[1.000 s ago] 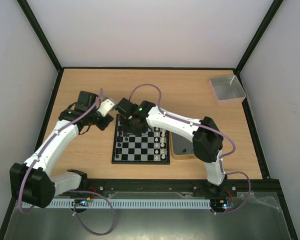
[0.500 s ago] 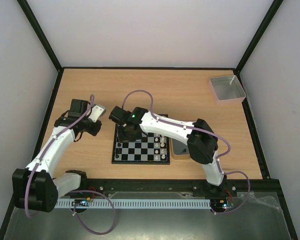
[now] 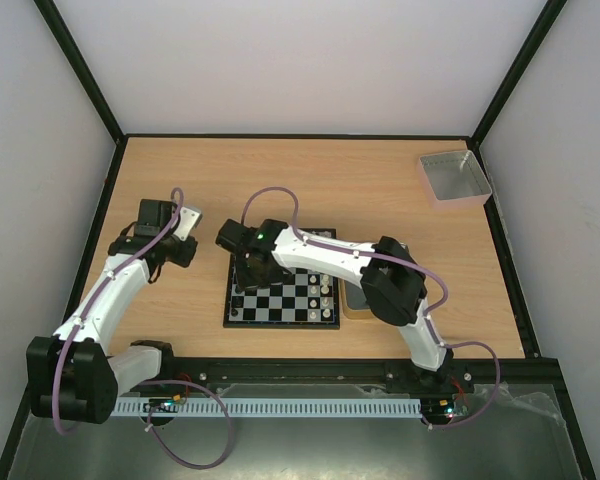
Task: Set up the chess pieces on the board
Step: Place the chess piece on the chessboard.
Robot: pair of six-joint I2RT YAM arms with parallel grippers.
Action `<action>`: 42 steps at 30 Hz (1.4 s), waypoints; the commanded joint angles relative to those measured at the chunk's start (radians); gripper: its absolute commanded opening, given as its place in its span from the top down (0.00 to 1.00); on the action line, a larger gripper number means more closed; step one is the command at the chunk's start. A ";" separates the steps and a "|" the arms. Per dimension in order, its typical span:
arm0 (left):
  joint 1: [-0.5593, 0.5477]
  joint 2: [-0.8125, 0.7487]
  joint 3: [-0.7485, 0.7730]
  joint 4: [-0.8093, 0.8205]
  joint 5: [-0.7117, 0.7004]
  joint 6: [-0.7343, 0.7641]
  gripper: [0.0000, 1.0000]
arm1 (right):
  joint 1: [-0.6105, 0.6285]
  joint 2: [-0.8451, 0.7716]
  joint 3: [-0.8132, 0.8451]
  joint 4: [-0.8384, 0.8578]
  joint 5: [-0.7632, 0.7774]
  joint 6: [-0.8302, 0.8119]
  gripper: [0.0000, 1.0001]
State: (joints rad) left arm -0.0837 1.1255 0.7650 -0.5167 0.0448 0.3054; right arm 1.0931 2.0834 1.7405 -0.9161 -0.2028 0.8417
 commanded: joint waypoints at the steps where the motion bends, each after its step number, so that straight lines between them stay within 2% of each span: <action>1: 0.005 0.002 -0.009 0.004 -0.007 -0.009 0.79 | 0.005 0.034 0.028 -0.031 0.012 -0.019 0.98; 26: 0.005 -0.022 -0.004 -0.012 0.011 0.004 0.79 | -0.002 0.104 0.063 -0.011 0.000 -0.029 0.97; 42: 0.004 -0.025 -0.002 -0.014 0.029 0.009 0.79 | -0.014 0.118 0.096 -0.023 0.000 -0.030 0.85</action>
State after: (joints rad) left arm -0.0837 1.1179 0.7650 -0.5148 0.0574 0.3069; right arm 1.0855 2.1902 1.7966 -0.9138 -0.2108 0.8181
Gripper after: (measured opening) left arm 0.213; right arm 0.150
